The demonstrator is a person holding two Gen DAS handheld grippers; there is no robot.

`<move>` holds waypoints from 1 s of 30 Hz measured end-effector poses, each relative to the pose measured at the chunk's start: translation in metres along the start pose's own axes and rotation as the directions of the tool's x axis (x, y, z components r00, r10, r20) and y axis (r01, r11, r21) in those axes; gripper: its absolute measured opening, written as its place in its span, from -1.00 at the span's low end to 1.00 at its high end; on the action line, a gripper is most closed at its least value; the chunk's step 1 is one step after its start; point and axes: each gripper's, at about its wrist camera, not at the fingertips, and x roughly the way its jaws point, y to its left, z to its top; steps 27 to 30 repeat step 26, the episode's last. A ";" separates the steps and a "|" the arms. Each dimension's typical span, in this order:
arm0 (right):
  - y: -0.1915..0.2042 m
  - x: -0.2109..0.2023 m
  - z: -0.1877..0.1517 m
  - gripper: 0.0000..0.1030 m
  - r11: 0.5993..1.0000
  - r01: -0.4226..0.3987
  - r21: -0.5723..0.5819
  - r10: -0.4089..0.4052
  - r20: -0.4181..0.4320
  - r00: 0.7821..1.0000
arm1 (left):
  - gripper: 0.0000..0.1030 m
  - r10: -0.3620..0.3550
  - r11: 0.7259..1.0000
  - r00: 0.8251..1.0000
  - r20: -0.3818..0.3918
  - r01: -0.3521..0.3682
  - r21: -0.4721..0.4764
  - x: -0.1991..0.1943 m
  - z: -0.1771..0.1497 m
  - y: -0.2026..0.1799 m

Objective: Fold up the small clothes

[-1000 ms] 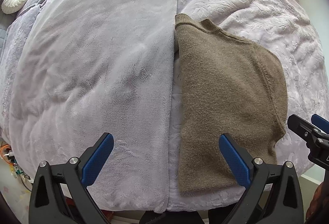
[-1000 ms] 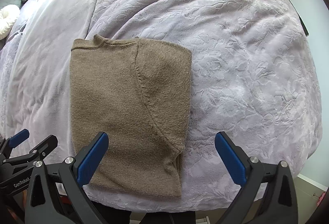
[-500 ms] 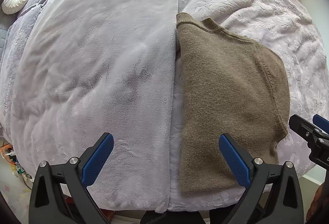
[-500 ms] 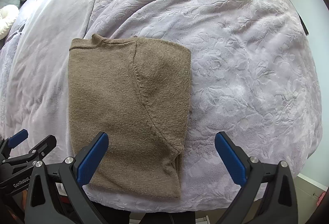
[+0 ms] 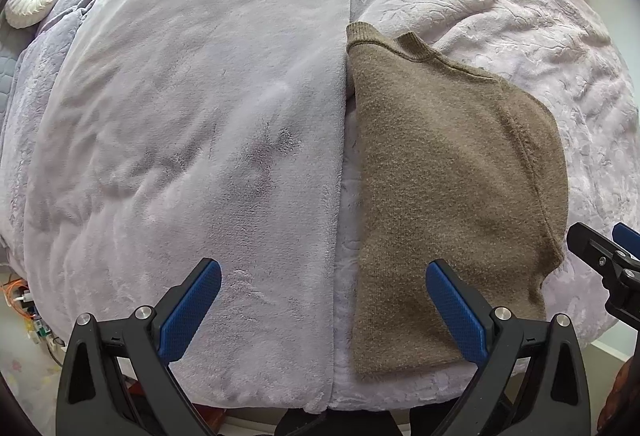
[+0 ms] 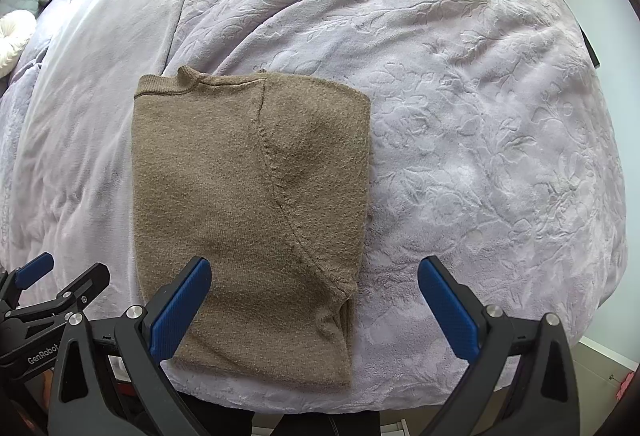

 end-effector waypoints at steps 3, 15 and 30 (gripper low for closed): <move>-0.001 0.000 -0.001 0.99 1.000 0.000 0.001 0.000 -0.001 1.000 | 0.99 0.000 1.000 1.000 -0.001 0.000 0.003 0.000 0.000 0.000; -0.001 0.001 -0.002 0.99 1.000 0.002 0.003 -0.002 -0.002 1.000 | 0.99 -0.019 1.000 1.000 0.001 0.019 -0.004 0.000 -0.001 0.000; -0.003 0.003 -0.004 0.99 1.000 0.002 0.007 -0.002 -0.009 1.000 | 0.99 -0.024 1.000 1.000 -0.008 0.024 -0.007 0.002 -0.001 0.001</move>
